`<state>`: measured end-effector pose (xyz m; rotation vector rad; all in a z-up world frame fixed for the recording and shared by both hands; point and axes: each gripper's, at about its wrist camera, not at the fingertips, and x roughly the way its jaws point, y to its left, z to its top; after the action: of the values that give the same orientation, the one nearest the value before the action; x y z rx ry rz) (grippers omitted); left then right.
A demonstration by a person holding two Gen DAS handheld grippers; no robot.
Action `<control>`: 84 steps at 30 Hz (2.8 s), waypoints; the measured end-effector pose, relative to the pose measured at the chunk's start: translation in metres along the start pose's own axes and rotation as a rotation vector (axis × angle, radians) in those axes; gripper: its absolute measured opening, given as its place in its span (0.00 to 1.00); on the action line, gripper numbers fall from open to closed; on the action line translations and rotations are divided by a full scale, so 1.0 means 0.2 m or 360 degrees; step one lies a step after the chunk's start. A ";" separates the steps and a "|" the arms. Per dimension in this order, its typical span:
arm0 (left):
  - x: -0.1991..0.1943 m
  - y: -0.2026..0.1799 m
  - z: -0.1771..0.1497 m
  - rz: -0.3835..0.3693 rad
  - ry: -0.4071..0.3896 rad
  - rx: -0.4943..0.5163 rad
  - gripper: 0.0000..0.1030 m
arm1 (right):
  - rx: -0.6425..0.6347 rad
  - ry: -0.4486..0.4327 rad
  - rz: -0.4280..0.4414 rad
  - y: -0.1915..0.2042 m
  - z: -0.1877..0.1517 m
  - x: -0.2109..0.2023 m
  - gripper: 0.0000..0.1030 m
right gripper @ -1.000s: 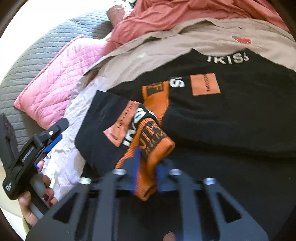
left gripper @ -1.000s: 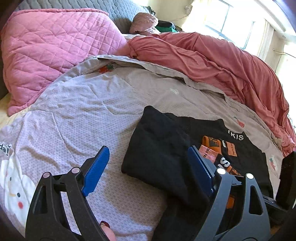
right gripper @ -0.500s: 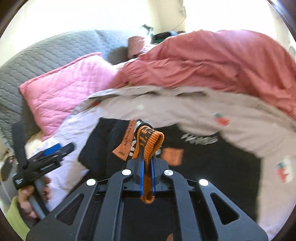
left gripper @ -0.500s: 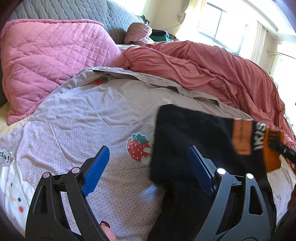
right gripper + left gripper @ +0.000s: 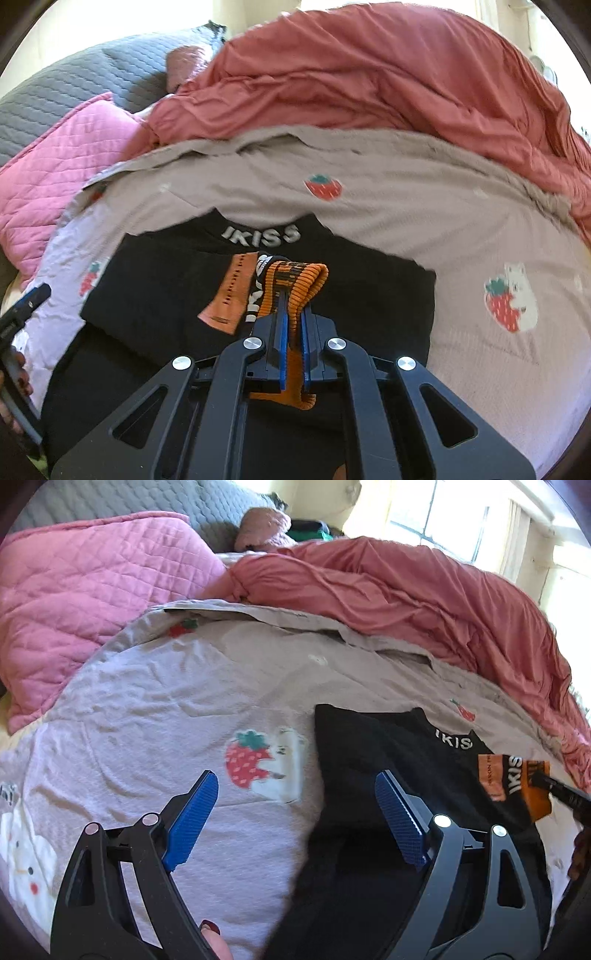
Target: Fold small clothes
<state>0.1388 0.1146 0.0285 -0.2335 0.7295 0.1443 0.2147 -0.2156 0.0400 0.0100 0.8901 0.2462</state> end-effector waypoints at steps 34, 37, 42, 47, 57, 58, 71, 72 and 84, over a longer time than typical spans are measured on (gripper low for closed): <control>0.16 -0.15 0.02 -0.0178 0.0042 0.0063 0.66 | 0.0182 0.0000 -0.0088 -0.19 -0.22 -0.06 0.28; 0.16 -0.24 -0.01 -0.0317 0.0075 0.0100 0.64 | 0.0146 -0.0011 -0.0070 -0.15 -0.25 -0.08 0.28; 0.22 -0.38 -0.11 -0.0276 0.0127 0.0306 0.62 | 0.0080 -0.0003 -0.0034 -0.05 -0.27 -0.05 0.28; 0.37 -0.38 -0.17 -0.0238 0.0295 0.0311 0.64 | 0.0048 0.0003 -0.0007 0.02 -0.23 0.00 0.28; 0.36 -0.36 -0.18 -0.0276 0.0315 0.0283 0.64 | 0.0077 0.0153 -0.0103 -0.02 -0.25 0.18 0.43; 0.36 -0.36 -0.18 -0.0276 0.0313 0.0285 0.64 | 0.0072 0.0149 -0.0110 -0.02 -0.26 0.18 0.43; 0.34 -0.34 -0.17 -0.0298 0.0298 0.0268 0.65 | 0.0155 0.0113 -0.0060 -0.04 -0.27 0.13 0.57; 0.34 -0.34 -0.16 -0.0293 0.0297 0.0269 0.65 | 0.0153 0.0112 -0.0065 -0.03 -0.27 0.12 0.57; 0.26 -0.29 -0.09 -0.0225 0.0220 0.0236 0.79 | 0.0205 0.0035 -0.0022 -0.03 -0.24 0.01 0.71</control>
<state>0.1773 0.0564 -0.0099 -0.1537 0.8541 -0.0609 0.1799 -0.2249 0.0082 0.1207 0.9267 0.1761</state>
